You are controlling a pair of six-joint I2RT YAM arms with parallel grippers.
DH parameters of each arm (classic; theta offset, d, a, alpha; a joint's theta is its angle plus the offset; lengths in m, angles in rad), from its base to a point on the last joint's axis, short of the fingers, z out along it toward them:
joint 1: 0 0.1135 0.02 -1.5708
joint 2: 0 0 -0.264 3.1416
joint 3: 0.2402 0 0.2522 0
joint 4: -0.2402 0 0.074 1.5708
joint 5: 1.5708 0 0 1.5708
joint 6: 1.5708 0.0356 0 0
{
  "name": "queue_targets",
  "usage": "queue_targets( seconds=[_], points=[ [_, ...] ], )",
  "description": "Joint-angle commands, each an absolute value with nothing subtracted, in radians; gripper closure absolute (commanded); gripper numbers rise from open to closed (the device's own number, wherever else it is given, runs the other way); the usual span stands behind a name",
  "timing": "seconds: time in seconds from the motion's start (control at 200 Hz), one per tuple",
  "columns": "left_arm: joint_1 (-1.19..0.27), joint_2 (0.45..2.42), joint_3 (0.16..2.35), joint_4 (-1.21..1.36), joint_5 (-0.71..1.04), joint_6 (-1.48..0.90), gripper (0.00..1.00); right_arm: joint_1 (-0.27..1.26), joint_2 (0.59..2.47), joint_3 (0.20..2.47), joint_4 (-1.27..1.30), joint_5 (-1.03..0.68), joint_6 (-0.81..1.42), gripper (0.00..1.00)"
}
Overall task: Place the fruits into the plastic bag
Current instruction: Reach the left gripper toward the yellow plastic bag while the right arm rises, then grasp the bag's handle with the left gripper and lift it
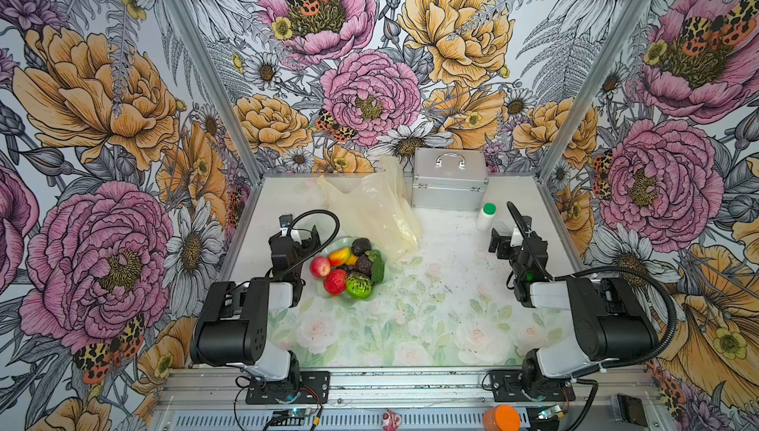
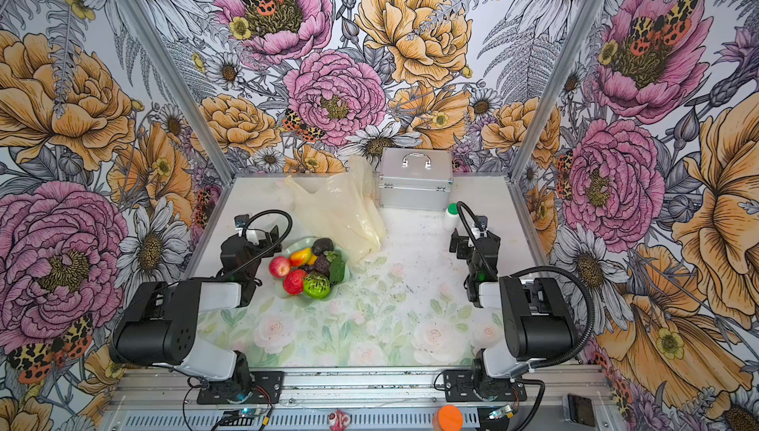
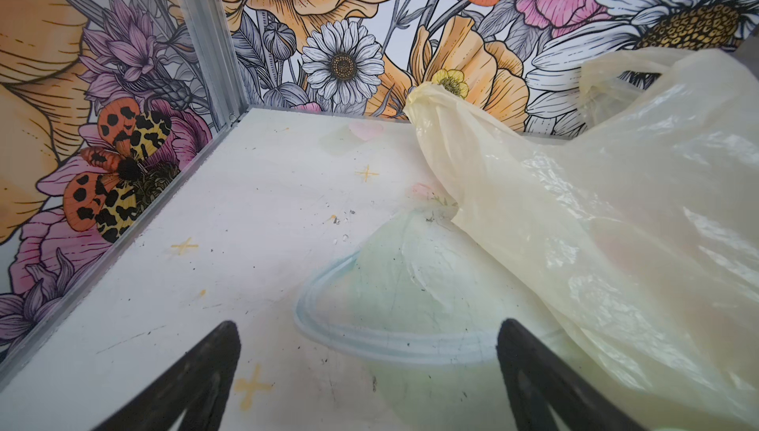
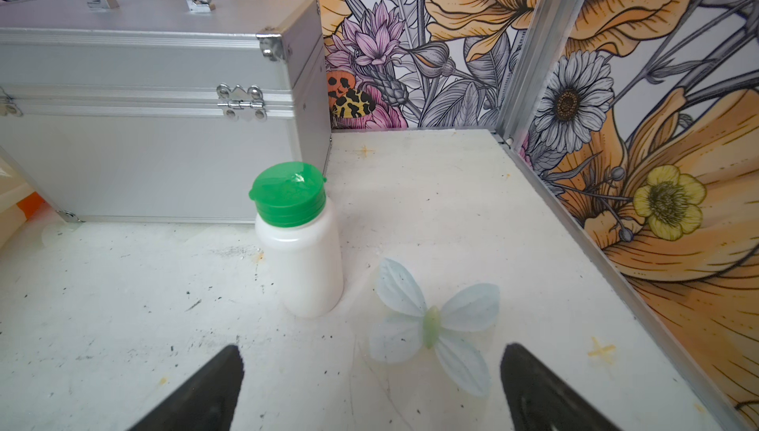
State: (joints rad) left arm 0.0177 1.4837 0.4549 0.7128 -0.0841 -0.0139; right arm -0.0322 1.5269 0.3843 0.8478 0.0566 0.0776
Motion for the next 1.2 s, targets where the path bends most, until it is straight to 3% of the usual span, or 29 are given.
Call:
queue_targets(
  seconds=[0.0,0.16,0.265,0.34,0.4,0.625,0.731,0.971,1.196],
  points=[
    [0.007,1.407,0.616,0.343,-0.138,-0.073,0.01,-0.033,1.539,0.402,0.848,0.051,0.084,0.01],
    [-0.018,1.288,0.694,0.141,-0.167,-0.251,0.01,-0.016,1.508,0.416,0.811,0.146,0.093,0.01],
    [0.015,1.223,0.798,-0.05,-0.097,-0.386,0.01,-0.016,1.352,0.556,0.453,0.262,0.152,0.01],
    [0.02,1.206,0.884,-0.179,-0.104,-0.428,0.01,-0.049,1.27,0.692,0.207,0.241,0.265,0.01],
    [0.035,1.217,0.957,-0.303,-0.141,-0.546,0.01,-0.094,1.235,0.828,-0.005,0.133,0.387,0.01],
    [0.073,1.456,1.29,-0.628,0.089,-0.766,0.01,-0.098,1.229,1.25,-0.45,-0.287,0.521,0.0],
    [0.067,1.567,1.406,-0.687,0.235,-0.883,0.01,-0.053,1.261,1.425,-0.685,-0.355,0.533,0.01],
    [0.074,1.866,1.686,-0.774,0.362,-0.958,0.01,-0.027,1.245,1.464,-0.742,-0.491,0.622,0.03],
    [0.067,2.083,1.891,-0.798,0.403,-1.034,0.03,0.017,1.264,1.443,-0.741,-0.505,0.629,0.04]
  ],
)
